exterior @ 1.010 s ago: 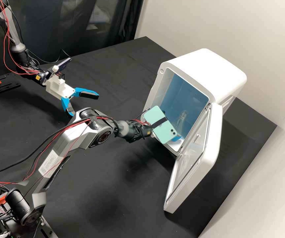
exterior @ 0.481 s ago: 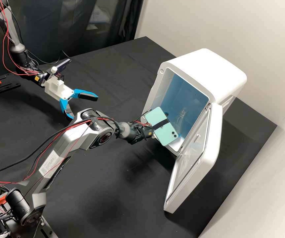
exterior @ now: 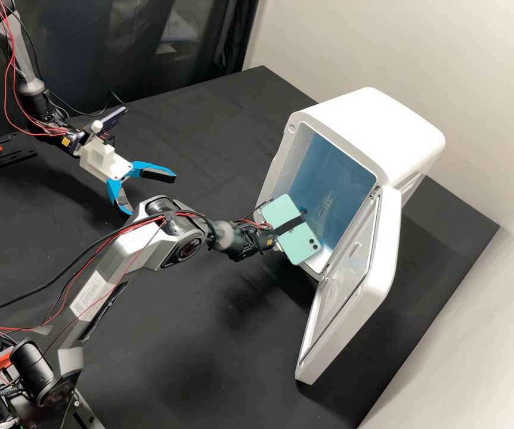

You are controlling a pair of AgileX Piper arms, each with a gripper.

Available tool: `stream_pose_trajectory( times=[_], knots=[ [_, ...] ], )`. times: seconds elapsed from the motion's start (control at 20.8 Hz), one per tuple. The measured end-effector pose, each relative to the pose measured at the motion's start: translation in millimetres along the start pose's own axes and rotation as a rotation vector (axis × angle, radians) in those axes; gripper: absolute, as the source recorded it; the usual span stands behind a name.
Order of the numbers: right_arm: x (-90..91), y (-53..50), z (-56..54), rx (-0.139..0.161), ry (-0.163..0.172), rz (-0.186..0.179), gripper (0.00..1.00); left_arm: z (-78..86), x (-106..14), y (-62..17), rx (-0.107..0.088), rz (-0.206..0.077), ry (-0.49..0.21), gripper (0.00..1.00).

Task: Take the flask out of the incubator

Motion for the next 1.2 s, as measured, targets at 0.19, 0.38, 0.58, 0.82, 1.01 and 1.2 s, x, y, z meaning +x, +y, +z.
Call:
stream_pose_trajectory(
  times=[0.19,0.38,0.58,0.82,1.01,1.2],
  knots=[
    [-0.6,-0.2,1.2,-0.003,0.003,0.004,0.00,0.0,0.0,0.0,0.000,0.000,0.000,1.00],
    [-1.0,-0.3,1.8,-0.003,0.006,0.007,0.00,0.3,-1.5,-1.6,-0.003,-0.007,0.001,1.00],
    [-3.0,-1.5,5.4,-0.007,0.002,0.008,0.00,2.9,-1.4,-3.0,-0.003,-0.013,-0.008,1.00],
    [-11.1,-3.1,11.8,-0.010,0.016,0.020,0.00,5.1,-0.8,-3.5,-0.001,-0.015,-0.016,1.00],
    [-21.1,-1.4,17.7,-0.002,0.027,0.010,0.00,7.8,-0.5,-4.4,-0.001,-0.018,-0.025,1.00],
    [-29.0,-0.2,21.4,-0.003,0.037,0.006,0.00,10.2,-1.9,-6.9,-0.004,-0.028,-0.031,1.00]
  ],
)
